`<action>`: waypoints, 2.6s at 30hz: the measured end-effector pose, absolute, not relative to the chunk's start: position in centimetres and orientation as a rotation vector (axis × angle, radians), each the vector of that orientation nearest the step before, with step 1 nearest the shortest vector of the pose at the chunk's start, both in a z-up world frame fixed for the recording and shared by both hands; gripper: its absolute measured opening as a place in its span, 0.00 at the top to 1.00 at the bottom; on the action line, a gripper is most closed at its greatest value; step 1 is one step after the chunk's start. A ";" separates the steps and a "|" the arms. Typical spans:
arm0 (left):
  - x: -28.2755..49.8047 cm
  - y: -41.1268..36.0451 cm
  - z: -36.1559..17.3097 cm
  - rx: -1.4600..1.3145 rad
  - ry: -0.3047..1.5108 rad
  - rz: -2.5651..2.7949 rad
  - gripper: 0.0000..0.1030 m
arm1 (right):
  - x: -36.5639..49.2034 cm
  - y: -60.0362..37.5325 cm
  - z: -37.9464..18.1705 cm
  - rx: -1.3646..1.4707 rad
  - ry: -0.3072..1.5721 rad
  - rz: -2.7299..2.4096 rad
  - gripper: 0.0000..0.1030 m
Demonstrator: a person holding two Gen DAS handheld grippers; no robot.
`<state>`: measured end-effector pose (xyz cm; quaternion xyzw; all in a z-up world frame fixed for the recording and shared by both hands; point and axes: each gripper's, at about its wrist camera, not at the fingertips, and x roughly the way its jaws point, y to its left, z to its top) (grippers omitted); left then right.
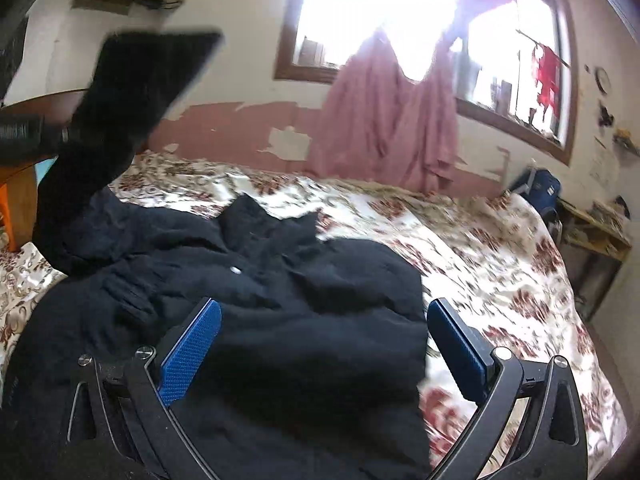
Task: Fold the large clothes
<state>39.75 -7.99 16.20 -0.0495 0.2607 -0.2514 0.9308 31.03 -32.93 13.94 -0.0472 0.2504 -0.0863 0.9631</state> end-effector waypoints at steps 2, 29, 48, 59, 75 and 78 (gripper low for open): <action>40.0 -9.6 13.8 -0.107 0.585 -0.545 0.91 | 30.6 -35.3 12.9 -0.048 0.535 -0.185 0.02; 36.9 -12.5 1.3 -0.190 0.912 -0.956 0.89 | 29.4 -37.7 0.2 0.732 0.644 0.245 0.01; 33.0 -8.1 -2.7 -0.308 0.996 -0.791 0.83 | 29.9 -32.8 -1.1 0.639 0.841 0.222 0.01; 31.1 -8.2 -1.6 -0.276 0.954 -0.738 0.29 | 27.1 -35.0 -1.0 0.827 0.821 0.299 0.01; 31.0 -3.3 1.7 -0.234 0.813 -0.500 0.00 | 26.8 -30.2 -1.1 0.538 0.915 0.047 0.80; 33.3 -1.4 2.7 -0.199 0.783 -0.428 0.00 | 27.5 -30.2 0.7 0.501 0.860 0.075 0.95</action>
